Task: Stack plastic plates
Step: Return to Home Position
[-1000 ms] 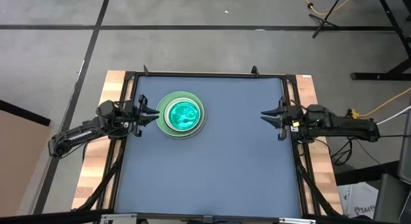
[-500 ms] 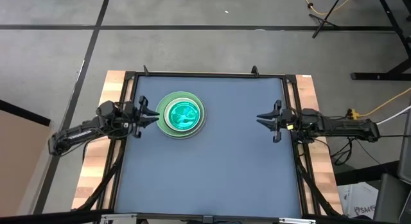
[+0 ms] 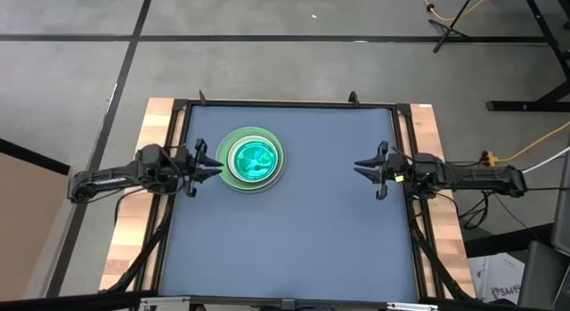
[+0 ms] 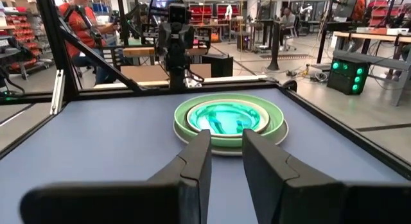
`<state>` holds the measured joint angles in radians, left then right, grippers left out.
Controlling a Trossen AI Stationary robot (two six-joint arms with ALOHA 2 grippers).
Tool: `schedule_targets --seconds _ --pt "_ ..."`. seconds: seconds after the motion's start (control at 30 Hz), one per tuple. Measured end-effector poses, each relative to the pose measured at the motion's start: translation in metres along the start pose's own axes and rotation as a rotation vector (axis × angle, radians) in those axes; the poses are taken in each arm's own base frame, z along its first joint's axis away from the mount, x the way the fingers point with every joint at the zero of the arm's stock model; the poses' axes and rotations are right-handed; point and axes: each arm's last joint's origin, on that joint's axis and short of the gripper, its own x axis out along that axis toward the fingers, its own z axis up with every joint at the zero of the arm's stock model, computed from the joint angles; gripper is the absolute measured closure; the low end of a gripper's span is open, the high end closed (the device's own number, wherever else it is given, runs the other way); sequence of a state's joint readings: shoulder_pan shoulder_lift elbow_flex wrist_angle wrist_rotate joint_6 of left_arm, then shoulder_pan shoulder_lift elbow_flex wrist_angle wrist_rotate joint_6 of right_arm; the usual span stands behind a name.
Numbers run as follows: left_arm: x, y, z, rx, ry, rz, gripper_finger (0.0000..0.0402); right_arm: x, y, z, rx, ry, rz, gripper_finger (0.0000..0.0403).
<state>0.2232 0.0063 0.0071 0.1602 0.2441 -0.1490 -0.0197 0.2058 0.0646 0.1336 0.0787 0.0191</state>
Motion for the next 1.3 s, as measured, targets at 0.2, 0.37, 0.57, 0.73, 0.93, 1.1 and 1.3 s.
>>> schedule_targets --seconds 0.2,0.37,0.57,0.73,0.93,1.1,1.3 --pt "0.001 -0.002 -0.005 -0.015 0.04 0.068 0.0315 0.001 0.0 -0.013 0.002 -0.01 0.0 0.0322" --pt "0.001 -0.003 -0.009 -0.002 0.079 0.08 0.0314 0.001 0.0 -0.012 -0.004 -0.022 -0.007 0.0322" --pt "0.001 -0.004 -0.013 0.05 0.123 0.067 0.0315 0.001 0.0 -0.013 -0.023 -0.015 -0.008 0.0322" --pt "0.001 -0.004 -0.014 0.103 0.126 0.065 0.0315 0.001 0.0 -0.013 -0.024 -0.014 -0.008 0.0322" --pt "0.002 -0.003 -0.016 0.073 0.151 0.068 0.0315 0.001 0.0 -0.017 -0.027 0.029 -0.008 0.0322" --pt "0.003 -0.001 -0.02 0.058 0.195 0.111 0.0314 0.001 -0.001 -0.021 -0.03 0.068 -0.008 0.0322" --pt "0.004 -0.001 -0.021 0.035 0.21 0.118 0.0315 0.001 -0.001 -0.022 -0.031 0.074 -0.008 0.0322"
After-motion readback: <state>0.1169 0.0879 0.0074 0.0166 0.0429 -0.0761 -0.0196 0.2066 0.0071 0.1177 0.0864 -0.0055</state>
